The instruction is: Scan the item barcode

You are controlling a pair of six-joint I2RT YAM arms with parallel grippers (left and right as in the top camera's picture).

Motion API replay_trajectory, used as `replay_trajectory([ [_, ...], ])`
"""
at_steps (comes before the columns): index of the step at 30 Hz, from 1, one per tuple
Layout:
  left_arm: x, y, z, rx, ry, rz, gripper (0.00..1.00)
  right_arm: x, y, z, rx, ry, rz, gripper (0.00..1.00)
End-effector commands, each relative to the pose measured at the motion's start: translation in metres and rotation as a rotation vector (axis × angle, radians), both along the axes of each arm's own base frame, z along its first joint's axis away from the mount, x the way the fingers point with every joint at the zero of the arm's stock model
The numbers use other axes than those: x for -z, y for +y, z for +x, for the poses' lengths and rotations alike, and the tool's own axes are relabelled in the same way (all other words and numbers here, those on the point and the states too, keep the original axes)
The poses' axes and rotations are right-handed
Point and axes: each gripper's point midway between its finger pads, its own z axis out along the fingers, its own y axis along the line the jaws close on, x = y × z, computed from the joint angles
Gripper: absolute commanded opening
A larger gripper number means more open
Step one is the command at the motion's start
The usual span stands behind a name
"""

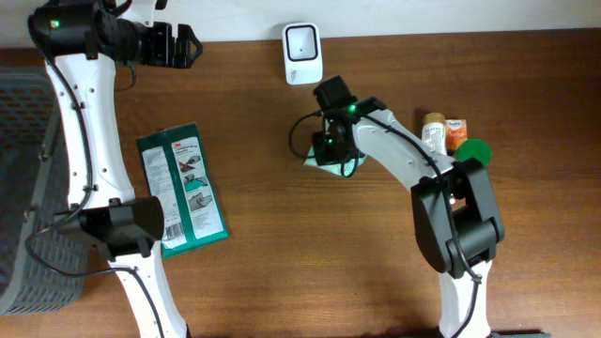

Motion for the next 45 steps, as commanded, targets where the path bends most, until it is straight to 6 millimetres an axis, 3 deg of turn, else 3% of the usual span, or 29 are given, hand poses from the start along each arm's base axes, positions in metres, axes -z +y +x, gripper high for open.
replay_trajectory([
  [1, -0.008, 0.002, -0.002, 0.011, -0.022, 0.002, 0.99, 0.015, 0.026, -0.031, -0.198, 0.084, 0.042, 0.04],
  [9, -0.008, 0.001, -0.002, 0.011, -0.022, 0.001, 0.99, 0.006, 0.034, -0.033, -0.201, 0.106, 0.108, 0.04],
  [14, -0.008, 0.001, -0.002, 0.011, -0.022, 0.001, 0.99, -0.036, 0.035, -0.02, -0.186, 0.072, 0.194, 0.04],
  [21, -0.008, 0.001, -0.002, 0.011, -0.022, 0.001, 0.99, -0.104, -0.003, -0.01, -0.085, 0.009, 0.226, 0.11],
  [25, -0.008, 0.002, -0.002, 0.011, -0.022, 0.002, 0.99, -0.122, -0.042, -0.011, 0.007, 0.019, 0.222, 0.29],
  [28, -0.008, 0.001, -0.002, 0.011, -0.022, 0.001, 0.99, -0.117, -0.069, -0.01, 0.077, 0.057, 0.212, 0.4],
  [32, -0.008, 0.001, -0.002, 0.011, -0.022, 0.001, 0.99, -0.105, -0.088, -0.01, 0.126, 0.085, 0.206, 0.5],
  [34, -0.008, 0.001, -0.002, 0.011, -0.022, 0.001, 0.99, -0.093, -0.091, -0.013, 0.133, 0.101, 0.203, 0.55],
  [40, -0.008, 0.001, -0.002, 0.011, -0.022, 0.001, 0.99, -0.048, -0.091, -0.016, 0.164, 0.153, 0.228, 0.56],
  [45, -0.008, 0.001, -0.002, 0.011, -0.022, 0.001, 0.99, -0.027, -0.084, -0.012, 0.274, 0.17, 0.32, 0.57],
])
